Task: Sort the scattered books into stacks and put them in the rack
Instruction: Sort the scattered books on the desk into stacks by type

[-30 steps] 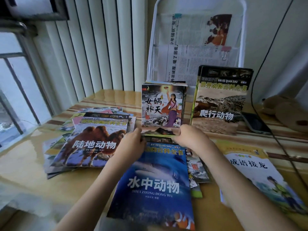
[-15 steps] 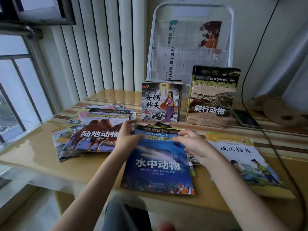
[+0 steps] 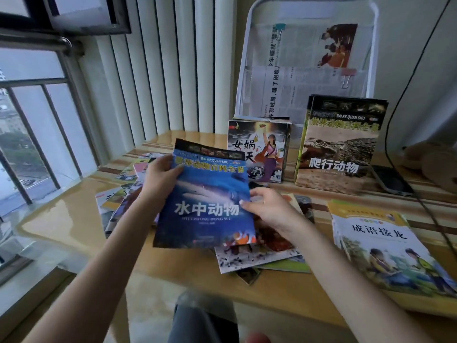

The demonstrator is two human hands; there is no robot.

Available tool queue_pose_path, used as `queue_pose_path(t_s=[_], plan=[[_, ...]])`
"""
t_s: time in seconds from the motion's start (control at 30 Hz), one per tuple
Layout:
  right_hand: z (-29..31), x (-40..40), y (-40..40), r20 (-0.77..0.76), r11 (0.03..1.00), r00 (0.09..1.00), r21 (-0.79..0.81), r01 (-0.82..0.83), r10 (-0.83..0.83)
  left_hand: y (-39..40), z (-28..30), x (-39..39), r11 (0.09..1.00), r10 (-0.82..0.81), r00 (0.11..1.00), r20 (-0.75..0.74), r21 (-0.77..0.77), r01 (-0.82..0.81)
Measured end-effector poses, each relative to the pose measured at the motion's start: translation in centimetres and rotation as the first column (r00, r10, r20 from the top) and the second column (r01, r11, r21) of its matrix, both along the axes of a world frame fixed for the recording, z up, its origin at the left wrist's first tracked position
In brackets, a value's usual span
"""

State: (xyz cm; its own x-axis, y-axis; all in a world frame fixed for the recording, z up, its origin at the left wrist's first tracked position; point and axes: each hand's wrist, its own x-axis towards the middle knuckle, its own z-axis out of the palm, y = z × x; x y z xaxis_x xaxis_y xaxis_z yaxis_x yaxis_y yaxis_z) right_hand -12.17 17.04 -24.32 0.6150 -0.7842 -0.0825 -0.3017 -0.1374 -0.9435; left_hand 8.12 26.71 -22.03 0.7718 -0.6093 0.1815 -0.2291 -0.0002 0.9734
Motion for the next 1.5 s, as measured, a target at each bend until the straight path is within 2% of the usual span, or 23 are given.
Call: queue_pose_path(t_s=[0.07,0.13,0.17,0.23,0.3,0.37,0.43,0.5,0.6,0.73,0.83,0.9,0.97,1.03,1.17,1.3,1.37,1.4,1.5], plan=[[0.0,3.9,0.3,0.005,0.99,0.997,-0.117,0.073,-0.073,0.5,0.3,2.8,0.969,0.112,0.95,0.291,0.18,-0.169],[-0.3,7.5,0.7,-0.039,0.966,0.987,-0.214,0.146,-0.158,1.4,-0.6,5.1,0.863,0.11,0.878,0.467,0.394,-0.317],[-0.6,9.0,0.7,-0.091,0.953,0.981,-0.267,0.145,-0.174,2.2,-1.3,5.9,0.822,0.07,0.865,0.498,0.462,-0.333],[-1.7,11.0,1.0,-0.199,0.931,0.966,-0.356,0.083,-0.163,3.0,-3.2,7.1,0.8,-0.017,0.862,0.507,0.524,-0.292],[-2.5,11.9,1.3,-0.281,0.906,0.951,-0.422,-0.001,-0.13,3.4,-4.0,7.8,0.801,-0.015,0.876,0.482,0.53,-0.278],[-2.8,12.0,1.5,-0.295,0.907,0.949,-0.42,-0.028,-0.108,3.5,-3.5,7.7,0.8,0.036,0.885,0.465,0.517,-0.304],[-3.0,11.9,1.2,-0.264,0.943,0.961,-0.332,-0.012,-0.08,3.3,-2.9,7.2,0.793,0.105,0.867,0.488,0.484,-0.369],[-2.9,11.7,0.9,-0.204,0.973,0.977,-0.228,0.018,-0.066,3.1,-2.0,6.0,0.798,0.189,0.805,0.563,0.389,-0.46],[-2.9,11.5,0.6,-0.066,0.99,0.995,-0.124,0.063,-0.072,2.7,-1.2,4.5,0.824,0.242,0.748,0.618,0.277,-0.495],[-1.2,10.6,0.4,0.111,0.995,0.991,-0.066,0.077,-0.069,2.6,0.0,2.6,0.89,0.274,0.765,0.583,0.148,-0.432],[0.0,9.4,-1.0,0.15,0.994,0.986,-0.061,0.087,-0.077,2.1,0.7,0.9,0.942,0.288,0.826,0.485,0.01,-0.335],[0.7,8.1,-2.5,0.214,0.987,0.97,-0.082,0.136,-0.116,0.8,1.0,-0.6,0.963,0.267,0.842,0.47,-0.087,-0.257],[1.5,5.9,-4.3,0.287,0.955,0.939,-0.166,0.245,-0.191,-1.4,1.3,-2.6,0.979,0.194,0.856,0.479,-0.154,-0.135],[2.5,2.5,-6.2,0.324,0.881,0.912,-0.315,0.354,-0.251,-4.2,1.7,-4.9,0.984,0.09,0.87,0.485,-0.178,-0.003],[4.6,-5.8,-10.3,0.312,0.609,0.861,-0.611,0.505,-0.402,-10.9,2.8,-10.0,0.971,-0.09,0.867,0.49,-0.15,0.185],[4.3,-12.7,-14.5,0.284,0.384,0.719,-0.692,0.611,-0.634,-17.5,1.8,-15.5,0.965,-0.178,0.802,0.57,-0.057,0.255],[3.5,-14.2,-16.6,0.243,0.348,0.676,-0.709,0.614,-0.696,-20.3,0.6,-17.1,0.974,-0.192,0.817,0.544,0.005,0.225],[2.7,-14.3,-17.4,0.201,0.362,0.664,-0.707,0.607,-0.72,-21.6,-0.2,-17.5,0.976,-0.203,0.82,0.536,0.042,0.214],[-0.8,-13.5,-19.0,0.003,0.474,0.659,-0.693,0.543,-0.752,-24.1,-3.3,-18.2,0.937,-0.341,0.787,0.514,0.251,0.242]])
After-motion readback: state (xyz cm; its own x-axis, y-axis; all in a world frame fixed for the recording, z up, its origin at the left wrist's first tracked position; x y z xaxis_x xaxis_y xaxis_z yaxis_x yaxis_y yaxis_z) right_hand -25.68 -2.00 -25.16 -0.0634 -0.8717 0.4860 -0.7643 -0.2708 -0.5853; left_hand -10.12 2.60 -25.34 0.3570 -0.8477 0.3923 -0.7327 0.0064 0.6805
